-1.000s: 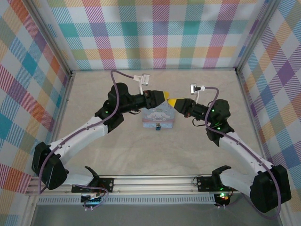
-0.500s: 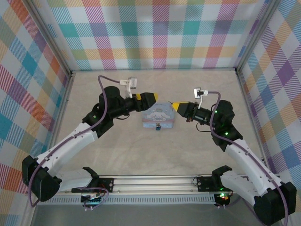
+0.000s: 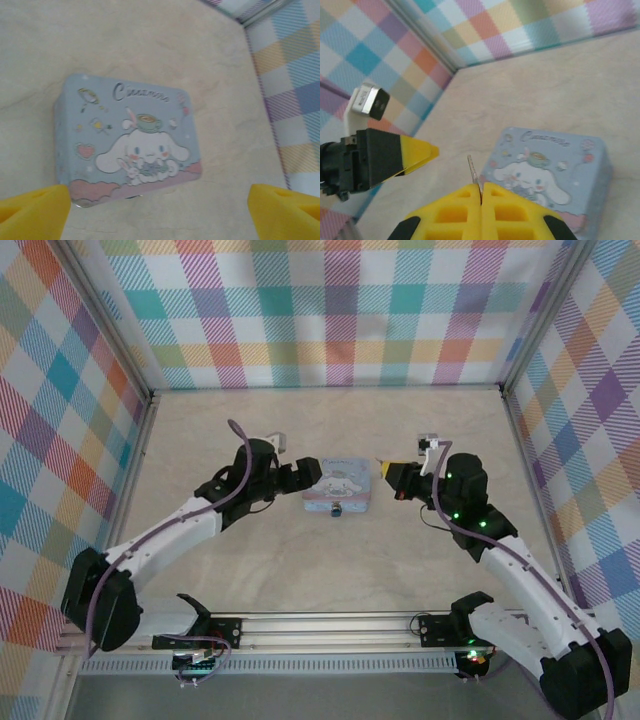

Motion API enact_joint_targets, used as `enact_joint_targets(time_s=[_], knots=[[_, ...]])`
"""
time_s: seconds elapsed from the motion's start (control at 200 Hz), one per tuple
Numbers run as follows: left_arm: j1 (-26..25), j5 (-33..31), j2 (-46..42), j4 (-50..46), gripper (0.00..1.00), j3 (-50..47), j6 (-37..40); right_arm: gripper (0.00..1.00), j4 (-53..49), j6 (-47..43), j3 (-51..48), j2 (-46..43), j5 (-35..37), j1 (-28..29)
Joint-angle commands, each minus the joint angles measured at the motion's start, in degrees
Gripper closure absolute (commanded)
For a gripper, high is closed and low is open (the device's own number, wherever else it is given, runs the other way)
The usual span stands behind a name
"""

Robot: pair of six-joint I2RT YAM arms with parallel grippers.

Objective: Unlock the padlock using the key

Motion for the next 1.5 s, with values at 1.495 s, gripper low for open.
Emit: enact_joint_targets(time_s=[1.495], knots=[[-4.22, 9.09, 6.5, 38.54, 0.0, -19.91, 11.57, 1.0, -12.67, -9.08, 34.16, 48.14, 19.58, -1.35]])
